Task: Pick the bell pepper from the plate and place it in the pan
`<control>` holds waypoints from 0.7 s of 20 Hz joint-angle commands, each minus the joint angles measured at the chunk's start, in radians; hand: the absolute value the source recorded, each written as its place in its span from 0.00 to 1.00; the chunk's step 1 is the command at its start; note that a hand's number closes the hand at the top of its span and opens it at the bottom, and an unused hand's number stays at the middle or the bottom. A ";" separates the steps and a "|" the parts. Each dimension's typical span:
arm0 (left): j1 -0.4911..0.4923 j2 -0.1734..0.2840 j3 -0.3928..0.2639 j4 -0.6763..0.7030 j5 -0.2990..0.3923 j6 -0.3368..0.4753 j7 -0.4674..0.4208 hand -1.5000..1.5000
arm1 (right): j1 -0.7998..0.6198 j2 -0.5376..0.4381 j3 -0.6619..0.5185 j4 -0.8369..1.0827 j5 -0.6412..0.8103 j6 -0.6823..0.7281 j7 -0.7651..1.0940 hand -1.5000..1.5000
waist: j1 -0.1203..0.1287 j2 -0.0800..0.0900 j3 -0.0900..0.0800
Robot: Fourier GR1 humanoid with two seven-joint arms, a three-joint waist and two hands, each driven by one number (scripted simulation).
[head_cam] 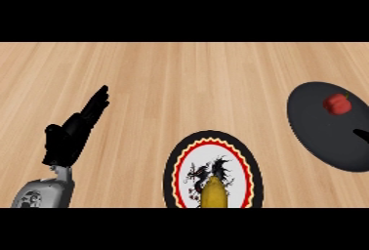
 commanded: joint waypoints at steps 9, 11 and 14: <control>0.006 -0.043 -0.010 0.021 -0.035 0.017 -0.025 0.50 | 0.336 0.114 0.036 -0.301 -0.159 0.151 -0.098 0.00 | -0.007 -0.004 -0.002; 0.020 0.019 0.042 -0.034 0.016 -0.044 0.012 0.50 | 0.390 0.154 0.030 -0.356 -0.183 0.143 -0.120 0.00 | -0.007 -0.004 -0.002; 0.037 0.010 0.041 -0.079 0.020 -0.049 0.038 0.50 | 0.460 0.165 0.052 -0.460 -0.216 0.175 -0.091 0.00 | -0.004 -0.004 -0.002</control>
